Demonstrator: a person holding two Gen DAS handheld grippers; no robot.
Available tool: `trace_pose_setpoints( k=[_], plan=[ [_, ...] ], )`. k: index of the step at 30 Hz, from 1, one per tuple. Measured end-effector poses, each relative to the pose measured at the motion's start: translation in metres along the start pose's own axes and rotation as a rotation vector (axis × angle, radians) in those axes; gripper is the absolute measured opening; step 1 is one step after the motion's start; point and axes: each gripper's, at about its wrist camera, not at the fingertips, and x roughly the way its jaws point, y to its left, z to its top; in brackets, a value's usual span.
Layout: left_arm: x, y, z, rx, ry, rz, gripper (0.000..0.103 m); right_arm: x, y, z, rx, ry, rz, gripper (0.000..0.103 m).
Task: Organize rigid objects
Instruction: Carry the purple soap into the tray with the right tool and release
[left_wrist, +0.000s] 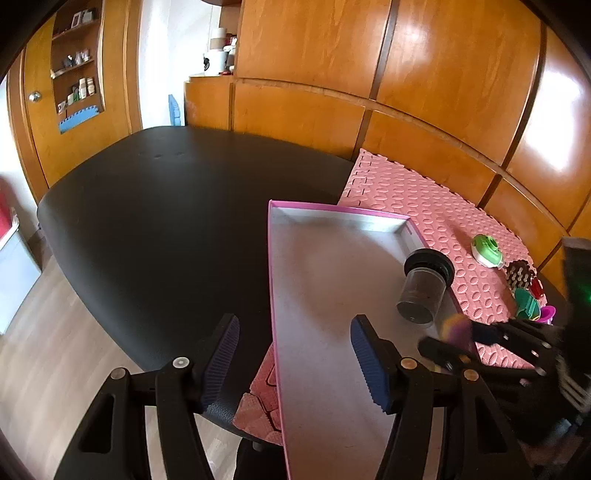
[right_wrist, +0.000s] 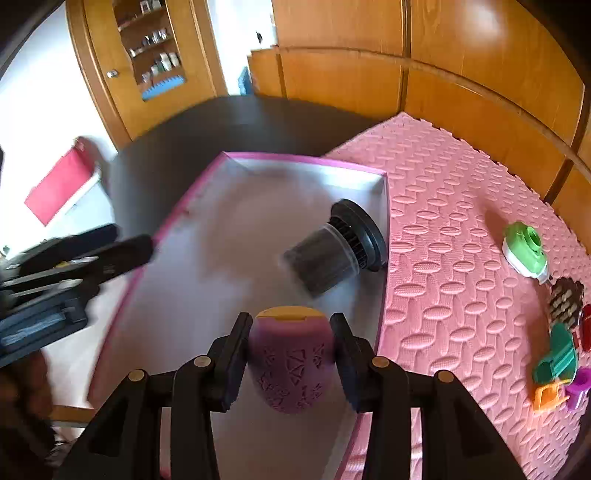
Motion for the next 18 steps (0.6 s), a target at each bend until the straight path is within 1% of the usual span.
trace_pose_setpoints(
  k=[2, 3, 5, 6, 7, 9, 10, 11, 14, 17, 18],
  plan=[
    [0.001, 0.001, 0.0, -0.002, 0.003, 0.001, 0.064, 0.008, -0.006, 0.004, 0.011, 0.003, -0.019, 0.043],
    [0.001, 0.001, -0.001, -0.001, 0.003, 0.0, 0.064, 0.01, -0.008, 0.006, 0.016, -0.009, -0.021, 0.043],
    [0.001, 0.001, -0.001, 0.001, 0.001, 0.001, 0.064, 0.008, -0.012, 0.009, 0.023, -0.036, -0.011, 0.047],
    [0.001, 0.001, -0.001, 0.002, -0.001, 0.001, 0.065, 0.007, -0.013, 0.009, 0.027, -0.045, -0.006, 0.054],
    [0.0, 0.001, 0.0, 0.003, -0.003, 0.001, 0.065, 0.006, -0.014, 0.009, 0.027, -0.053, 0.009, 0.064],
    [-0.001, 0.001, 0.0, 0.004, -0.013, 0.006, 0.07, 0.005, -0.013, 0.009, 0.019, -0.044, 0.038, 0.076],
    [-0.001, 0.001, 0.001, 0.002, -0.016, 0.008, 0.072, 0.0, -0.01, 0.007, 0.005, -0.057, 0.034, 0.081],
    [-0.002, 0.002, 0.001, 0.0, -0.02, 0.01, 0.074, -0.004, -0.008, 0.006, -0.006, -0.076, 0.025, 0.083],
    [-0.005, 0.004, 0.003, -0.003, -0.032, 0.022, 0.075, -0.026, -0.002, 0.001, -0.028, -0.15, 0.011, 0.084],
    [-0.008, 0.006, 0.004, -0.005, -0.043, 0.03, 0.079, -0.053, -0.003, -0.002, -0.024, -0.243, -0.027, 0.084],
    [-0.009, 0.006, 0.004, -0.005, -0.046, 0.03, 0.079, -0.067, -0.006, -0.004, -0.008, -0.294, -0.042, 0.084]
  ],
)
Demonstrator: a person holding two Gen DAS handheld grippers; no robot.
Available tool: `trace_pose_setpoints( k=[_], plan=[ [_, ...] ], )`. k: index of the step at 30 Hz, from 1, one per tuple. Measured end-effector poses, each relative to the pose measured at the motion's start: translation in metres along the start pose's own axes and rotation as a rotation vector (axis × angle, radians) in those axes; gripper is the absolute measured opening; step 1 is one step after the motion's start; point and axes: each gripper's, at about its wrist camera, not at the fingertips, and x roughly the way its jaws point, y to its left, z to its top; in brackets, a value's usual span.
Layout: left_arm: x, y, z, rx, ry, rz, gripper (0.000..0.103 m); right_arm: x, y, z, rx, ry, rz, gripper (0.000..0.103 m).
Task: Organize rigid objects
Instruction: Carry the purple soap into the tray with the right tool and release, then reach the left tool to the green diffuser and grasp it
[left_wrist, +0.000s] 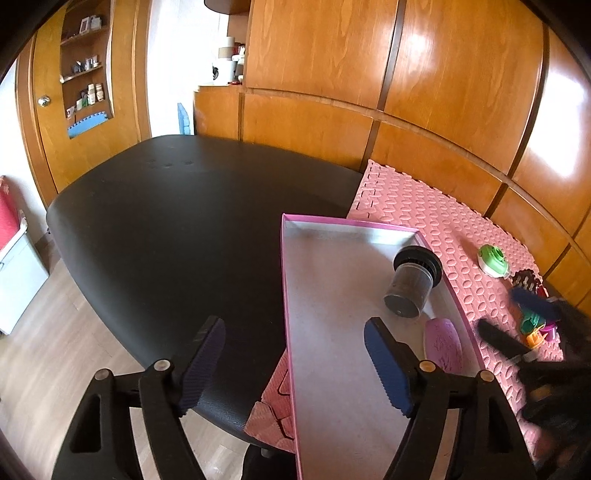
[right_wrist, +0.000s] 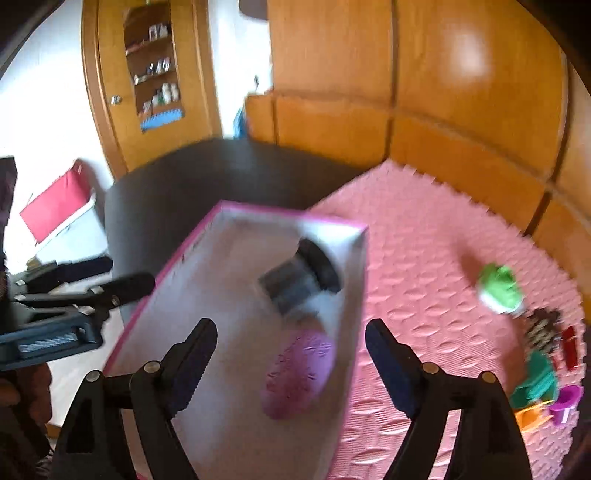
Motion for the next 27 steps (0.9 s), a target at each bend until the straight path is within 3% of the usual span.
trace_pose_setpoints(
  k=[5, 7, 12, 15, 18, 27],
  plan=[
    [-0.005, -0.005, 0.0, 0.018, -0.011, -0.002, 0.079, -0.057, -0.02, 0.001, 0.084, -0.23, -0.196, 0.084],
    [-0.008, -0.009, 0.0, 0.028, -0.015, -0.005, 0.08, -0.072, -0.031, -0.002, 0.11, -0.293, -0.214, 0.084],
    [-0.014, -0.022, 0.0, 0.069, -0.021, -0.016, 0.08, -0.071, -0.065, -0.007, 0.218, -0.203, -0.255, 0.084],
    [-0.017, -0.032, 0.0, 0.104, -0.029, -0.018, 0.082, -0.062, -0.095, -0.015, 0.295, -0.096, -0.26, 0.084],
    [-0.018, -0.042, 0.0, 0.134, -0.03, -0.022, 0.085, -0.067, -0.127, -0.027, 0.344, -0.075, -0.268, 0.084],
    [-0.014, -0.079, 0.002, 0.229, -0.003, -0.065, 0.085, -0.089, -0.227, -0.059, 0.439, -0.062, -0.422, 0.084]
  ],
)
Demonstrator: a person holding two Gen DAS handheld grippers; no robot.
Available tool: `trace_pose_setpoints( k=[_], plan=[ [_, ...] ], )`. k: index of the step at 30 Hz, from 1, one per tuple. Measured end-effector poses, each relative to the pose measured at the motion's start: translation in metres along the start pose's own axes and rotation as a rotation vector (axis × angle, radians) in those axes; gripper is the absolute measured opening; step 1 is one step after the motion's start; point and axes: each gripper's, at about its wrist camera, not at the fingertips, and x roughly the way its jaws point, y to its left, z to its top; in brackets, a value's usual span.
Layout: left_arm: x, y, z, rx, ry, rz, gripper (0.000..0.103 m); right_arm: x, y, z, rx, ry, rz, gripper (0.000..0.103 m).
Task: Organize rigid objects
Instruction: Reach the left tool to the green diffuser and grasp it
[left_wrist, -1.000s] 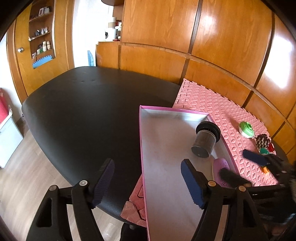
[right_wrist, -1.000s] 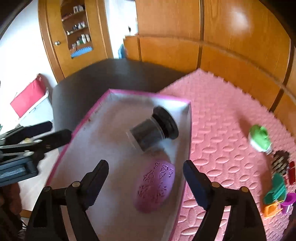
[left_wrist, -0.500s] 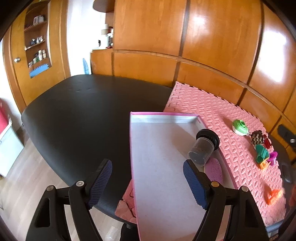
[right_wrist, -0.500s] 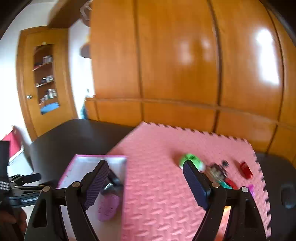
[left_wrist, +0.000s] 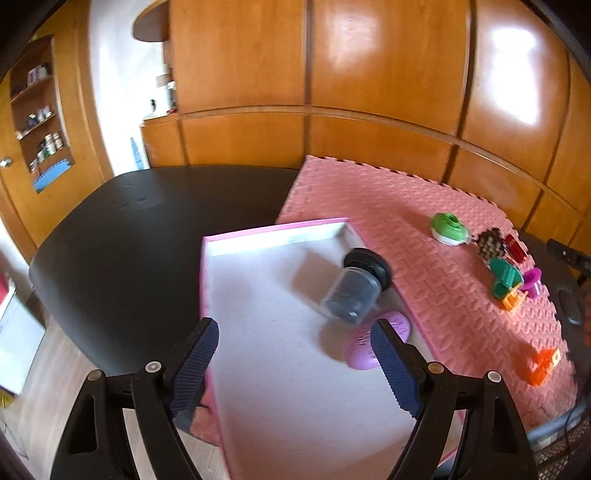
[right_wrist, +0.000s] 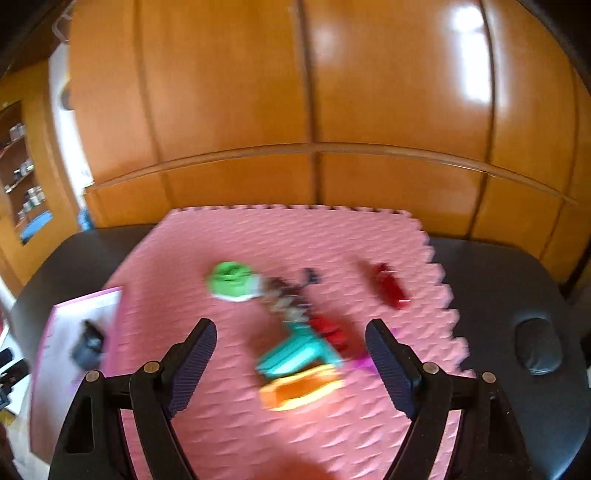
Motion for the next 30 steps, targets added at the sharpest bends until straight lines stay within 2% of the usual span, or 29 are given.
trace_pose_setpoints(
  k=[3, 5, 7, 8, 12, 19, 24, 28, 30],
  plan=[
    [0.001, -0.016, 0.006, 0.034, -0.001, -0.016, 0.086, 0.005, -0.039, -0.003, 0.076, -0.004, -0.032, 0.084],
    [0.003, -0.031, 0.013, 0.062, 0.006, -0.04, 0.09, 0.008, -0.069, -0.011, 0.174, 0.002, -0.039, 0.084],
    [0.006, -0.047, 0.021, 0.084, 0.01, -0.071, 0.091, 0.014, -0.094, -0.016, 0.278, 0.048, -0.066, 0.084],
    [0.008, -0.055, 0.024, 0.091, 0.015, -0.085, 0.091, 0.013, -0.101, -0.015, 0.308, 0.038, -0.059, 0.084],
    [0.021, -0.088, 0.037, 0.128, 0.036, -0.13, 0.092, 0.009, -0.111, -0.015, 0.372, 0.029, -0.032, 0.084],
    [0.059, -0.135, 0.056, 0.182, 0.104, -0.164, 0.092, 0.012, -0.096, -0.014, 0.327, 0.063, -0.009, 0.085],
    [0.099, -0.156, 0.072, 0.11, 0.232, -0.238, 0.092, 0.013, -0.093, -0.014, 0.316, 0.068, 0.002, 0.085],
    [0.127, -0.163, 0.081, 0.004, 0.312, -0.284, 0.092, 0.013, -0.096, -0.014, 0.329, 0.07, 0.006, 0.085],
    [0.141, -0.166, 0.086, -0.06, 0.358, -0.334, 0.092, 0.014, -0.097, -0.014, 0.336, 0.074, 0.01, 0.085]
  ],
)
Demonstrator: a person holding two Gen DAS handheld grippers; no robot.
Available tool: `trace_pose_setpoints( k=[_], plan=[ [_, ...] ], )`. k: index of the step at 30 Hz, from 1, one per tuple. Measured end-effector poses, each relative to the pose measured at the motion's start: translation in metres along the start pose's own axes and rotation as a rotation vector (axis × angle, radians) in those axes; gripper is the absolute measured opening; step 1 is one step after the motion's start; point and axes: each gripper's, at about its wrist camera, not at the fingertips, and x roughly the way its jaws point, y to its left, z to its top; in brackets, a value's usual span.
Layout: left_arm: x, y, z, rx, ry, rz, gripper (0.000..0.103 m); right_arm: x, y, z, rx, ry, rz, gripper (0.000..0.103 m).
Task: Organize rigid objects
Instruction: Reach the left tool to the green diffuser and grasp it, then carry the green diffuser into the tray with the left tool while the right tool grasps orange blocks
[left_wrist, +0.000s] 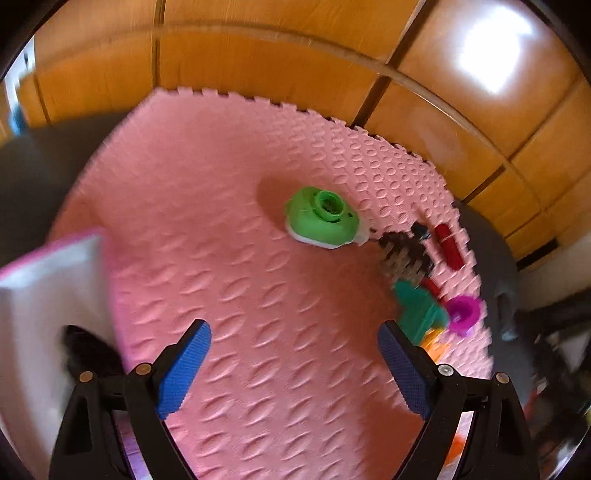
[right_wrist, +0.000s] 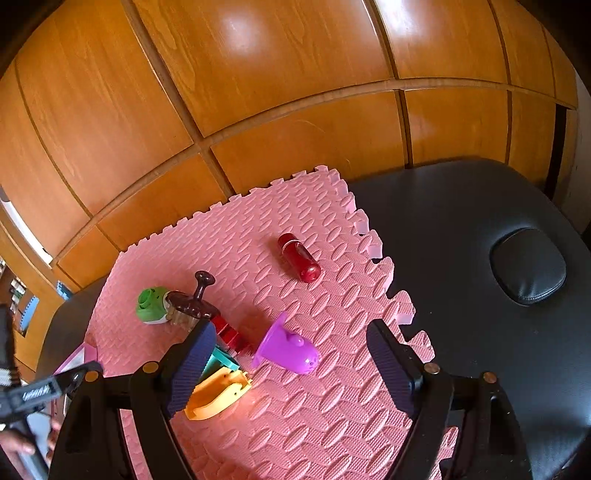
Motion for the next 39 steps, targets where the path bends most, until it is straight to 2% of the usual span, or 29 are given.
trace_pose_setpoints(
  k=[2, 7, 13, 18, 24, 26, 28, 32, 35, 37, 39],
  plan=[
    [0.007, 0.003, 0.012, -0.07, 0.007, -0.027, 0.09, 0.0, -0.001, 0.001, 0.006, 0.005, 0.007, 0.085],
    [0.026, -0.004, 0.041, -0.138, 0.012, -0.052, 0.09, 0.002, 0.001, 0.001, 0.004, 0.016, 0.023, 0.085],
    [0.062, -0.009, 0.066, -0.232, 0.078, -0.09, 0.085, 0.003, 0.005, 0.001, -0.014, 0.025, 0.031, 0.085],
    [0.087, -0.012, 0.08, -0.268, 0.096, -0.072, 0.081, 0.005, 0.004, 0.001, -0.01, 0.041, 0.034, 0.085],
    [0.1, -0.019, 0.101, -0.22, 0.064, -0.017, 0.073, 0.005, -0.001, 0.002, 0.015, 0.049, 0.04, 0.085],
    [0.103, -0.018, 0.109, -0.225, 0.053, -0.002, 0.073, 0.006, -0.003, 0.002, 0.026, 0.054, 0.043, 0.085],
    [0.106, -0.021, 0.113, -0.222, 0.06, 0.011, 0.078, 0.007, -0.005, 0.002, 0.034, 0.056, 0.044, 0.085],
    [0.112, -0.041, 0.11, -0.082, 0.067, 0.095, 0.079, 0.01, -0.008, 0.002, 0.047, 0.071, 0.035, 0.085],
    [0.109, -0.041, 0.104, -0.039, 0.046, 0.141, 0.065, 0.01, -0.011, 0.002, 0.061, 0.07, 0.027, 0.085],
    [0.106, -0.035, 0.102, -0.032, 0.045, 0.114, 0.065, 0.007, -0.016, 0.003, 0.079, 0.057, 0.015, 0.085],
    [0.101, -0.028, 0.096, -0.032, 0.037, 0.133, 0.065, 0.005, -0.022, 0.004, 0.105, 0.047, 0.012, 0.085]
  ],
)
